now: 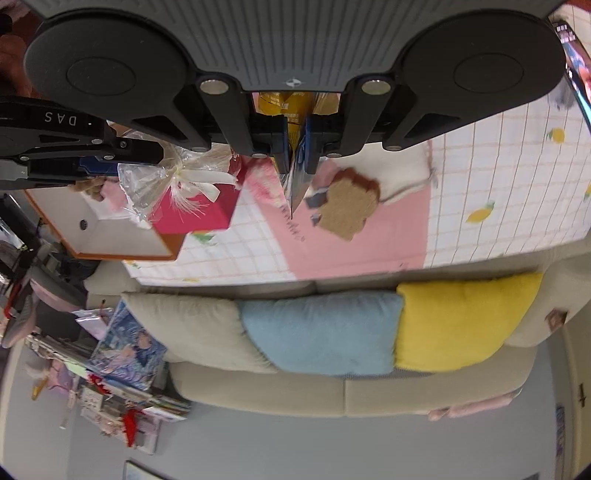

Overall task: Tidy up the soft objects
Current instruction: 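Carry the bundle and snack bag into the orange-rimmed box and release both, then move both open tools back over the remaining items on the mat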

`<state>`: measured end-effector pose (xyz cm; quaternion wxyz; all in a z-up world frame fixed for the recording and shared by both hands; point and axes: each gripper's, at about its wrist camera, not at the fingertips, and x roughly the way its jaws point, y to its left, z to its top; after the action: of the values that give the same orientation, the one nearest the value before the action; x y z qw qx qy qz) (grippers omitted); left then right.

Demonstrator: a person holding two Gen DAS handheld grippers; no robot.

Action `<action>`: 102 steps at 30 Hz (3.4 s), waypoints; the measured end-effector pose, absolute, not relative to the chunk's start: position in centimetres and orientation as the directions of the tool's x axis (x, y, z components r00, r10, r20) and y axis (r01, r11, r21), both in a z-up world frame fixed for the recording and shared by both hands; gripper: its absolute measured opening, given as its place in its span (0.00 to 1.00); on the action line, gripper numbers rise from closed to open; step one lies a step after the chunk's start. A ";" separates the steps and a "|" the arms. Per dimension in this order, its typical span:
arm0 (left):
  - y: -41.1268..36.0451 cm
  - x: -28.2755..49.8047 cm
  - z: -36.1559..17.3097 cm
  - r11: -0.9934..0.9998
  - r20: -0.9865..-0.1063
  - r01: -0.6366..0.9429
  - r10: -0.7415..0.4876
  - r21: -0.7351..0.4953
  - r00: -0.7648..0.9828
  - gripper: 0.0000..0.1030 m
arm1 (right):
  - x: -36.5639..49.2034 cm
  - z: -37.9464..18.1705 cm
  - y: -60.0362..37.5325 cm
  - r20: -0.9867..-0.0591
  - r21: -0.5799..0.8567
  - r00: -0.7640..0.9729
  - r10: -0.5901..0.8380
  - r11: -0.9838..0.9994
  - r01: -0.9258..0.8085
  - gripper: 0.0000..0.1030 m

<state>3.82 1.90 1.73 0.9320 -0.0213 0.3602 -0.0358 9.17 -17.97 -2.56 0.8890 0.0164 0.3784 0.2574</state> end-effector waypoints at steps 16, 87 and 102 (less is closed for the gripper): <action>-6.5 8.6 8.1 0.951 -0.524 0.310 -0.274 -0.020 0.807 0.06 | 9.4 2.3 -29.5 -0.552 0.221 0.791 0.265 0.961 -0.167 0.29; -21.3 26.0 -3.3 0.928 -0.787 0.334 -0.327 -0.163 0.523 0.49 | 26.1 -6.9 -41.9 -0.809 0.112 0.587 0.002 0.982 0.150 0.54; -16.7 19.3 1.2 0.902 -0.707 0.411 -0.378 -0.135 0.598 0.53 | 20.8 -1.9 -36.4 -0.768 0.120 0.639 0.033 0.988 0.093 0.59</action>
<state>19.33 -16.70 1.19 0.8935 0.0207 0.3905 -0.2207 20.75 -36.44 -1.91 0.9023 0.0742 0.4244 -0.0165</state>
